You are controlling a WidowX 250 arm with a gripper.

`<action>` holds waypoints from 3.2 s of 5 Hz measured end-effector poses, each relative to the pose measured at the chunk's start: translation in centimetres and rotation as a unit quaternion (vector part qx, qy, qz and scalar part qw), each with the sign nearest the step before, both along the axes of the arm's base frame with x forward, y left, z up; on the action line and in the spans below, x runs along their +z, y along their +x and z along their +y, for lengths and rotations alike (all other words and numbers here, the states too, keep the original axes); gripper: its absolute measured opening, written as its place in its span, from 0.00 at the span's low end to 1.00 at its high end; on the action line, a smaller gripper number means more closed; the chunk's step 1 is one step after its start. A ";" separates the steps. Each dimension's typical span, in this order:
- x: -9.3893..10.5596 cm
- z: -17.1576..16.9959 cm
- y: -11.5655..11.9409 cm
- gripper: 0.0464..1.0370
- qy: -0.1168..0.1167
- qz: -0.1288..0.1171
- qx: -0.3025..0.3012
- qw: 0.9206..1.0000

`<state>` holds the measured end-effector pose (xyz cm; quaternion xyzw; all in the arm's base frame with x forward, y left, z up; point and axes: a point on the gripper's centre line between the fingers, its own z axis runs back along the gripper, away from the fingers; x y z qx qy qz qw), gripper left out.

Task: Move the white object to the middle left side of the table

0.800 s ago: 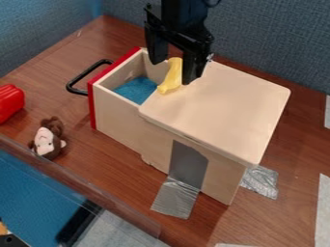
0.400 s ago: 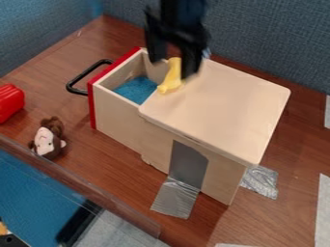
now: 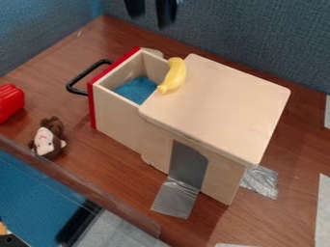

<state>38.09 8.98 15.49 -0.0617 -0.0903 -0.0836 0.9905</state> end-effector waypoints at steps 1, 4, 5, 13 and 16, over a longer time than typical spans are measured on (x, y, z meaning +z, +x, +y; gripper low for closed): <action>-0.3 2.4 3.1 0.96 0.021 -0.009 -0.049 0.999; -6.9 4.5 8.1 0.96 0.056 -0.030 -0.180 0.982; -8.9 4.2 8.0 0.96 0.043 -0.014 -0.208 0.977; -15.6 1.6 7.2 0.96 0.102 0.055 -0.261 0.958; -15.4 2.1 5.6 0.91 0.096 0.070 -0.235 0.965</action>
